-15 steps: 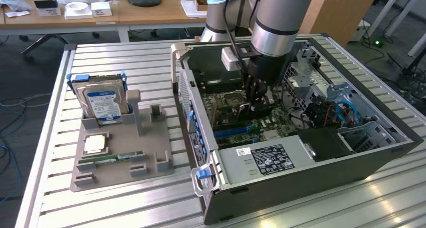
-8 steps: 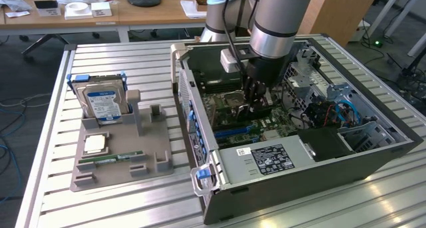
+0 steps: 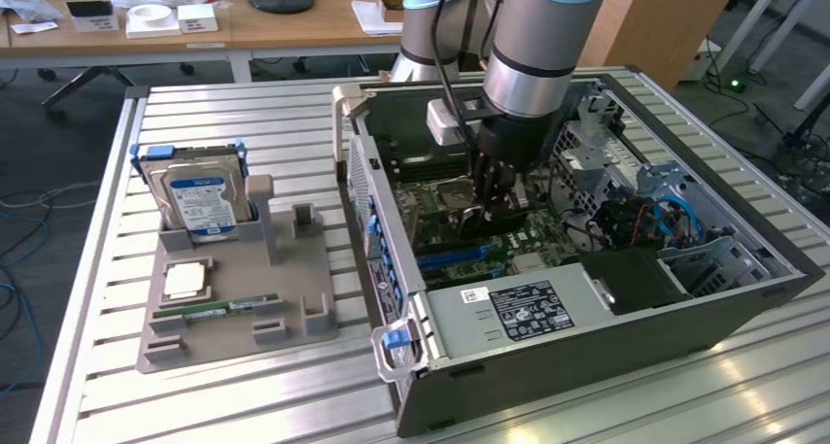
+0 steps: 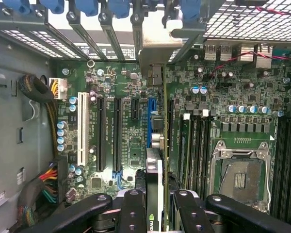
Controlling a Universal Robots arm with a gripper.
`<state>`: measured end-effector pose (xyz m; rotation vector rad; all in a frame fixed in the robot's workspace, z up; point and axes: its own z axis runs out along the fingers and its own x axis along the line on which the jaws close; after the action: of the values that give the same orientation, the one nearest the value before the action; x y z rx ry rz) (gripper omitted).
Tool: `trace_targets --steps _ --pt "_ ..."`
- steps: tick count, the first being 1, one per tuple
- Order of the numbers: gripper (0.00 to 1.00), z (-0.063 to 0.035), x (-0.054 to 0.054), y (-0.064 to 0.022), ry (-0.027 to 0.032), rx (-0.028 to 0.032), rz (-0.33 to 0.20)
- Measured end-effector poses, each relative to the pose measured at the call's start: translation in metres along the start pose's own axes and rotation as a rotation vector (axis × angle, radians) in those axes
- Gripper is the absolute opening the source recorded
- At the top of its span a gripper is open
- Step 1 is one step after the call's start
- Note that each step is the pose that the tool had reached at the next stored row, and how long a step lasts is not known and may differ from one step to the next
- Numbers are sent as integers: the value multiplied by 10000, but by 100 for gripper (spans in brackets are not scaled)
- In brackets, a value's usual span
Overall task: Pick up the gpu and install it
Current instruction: 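Insert the gpu into the slot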
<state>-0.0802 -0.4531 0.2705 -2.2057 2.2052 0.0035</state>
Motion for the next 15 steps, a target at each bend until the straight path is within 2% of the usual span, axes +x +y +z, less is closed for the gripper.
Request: trace_targets --steps 9,15 --pt "27 1 0 70 0 0 0" --pt "27 1 5 82 3 -1 0"
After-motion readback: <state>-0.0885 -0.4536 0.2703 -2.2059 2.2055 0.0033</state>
